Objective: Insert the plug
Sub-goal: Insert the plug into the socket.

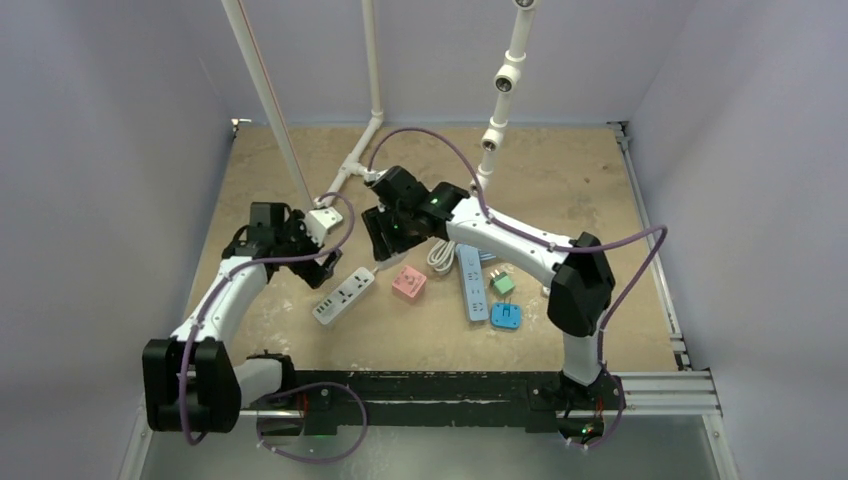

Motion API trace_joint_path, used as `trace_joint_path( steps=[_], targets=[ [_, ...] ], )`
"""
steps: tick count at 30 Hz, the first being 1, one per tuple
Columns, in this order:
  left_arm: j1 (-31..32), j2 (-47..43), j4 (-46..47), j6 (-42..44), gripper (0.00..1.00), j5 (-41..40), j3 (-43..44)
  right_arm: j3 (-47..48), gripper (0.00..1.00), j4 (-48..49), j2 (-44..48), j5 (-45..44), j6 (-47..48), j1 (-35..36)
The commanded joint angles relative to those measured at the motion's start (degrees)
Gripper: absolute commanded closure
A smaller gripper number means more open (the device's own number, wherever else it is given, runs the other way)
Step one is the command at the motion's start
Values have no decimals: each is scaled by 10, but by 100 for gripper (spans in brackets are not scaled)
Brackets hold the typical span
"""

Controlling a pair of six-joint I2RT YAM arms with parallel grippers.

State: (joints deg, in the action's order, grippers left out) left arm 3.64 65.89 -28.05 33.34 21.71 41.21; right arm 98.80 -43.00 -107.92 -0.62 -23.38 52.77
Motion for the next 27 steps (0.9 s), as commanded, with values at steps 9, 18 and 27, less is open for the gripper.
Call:
trace_joint_path(
  steps=[9, 18, 27],
  targets=[
    [-222, 146, -168, 126, 1, 143, 96, 113, 100, -28, -89, -8, 61, 68],
    [-223, 143, -136, 107, 1, 128, 73, 183, 100, -71, -140, 1, 90, 72],
    [-223, 131, -111, 104, 1, 84, 44, 226, 100, -110, -183, 1, 121, 75]
  ],
)
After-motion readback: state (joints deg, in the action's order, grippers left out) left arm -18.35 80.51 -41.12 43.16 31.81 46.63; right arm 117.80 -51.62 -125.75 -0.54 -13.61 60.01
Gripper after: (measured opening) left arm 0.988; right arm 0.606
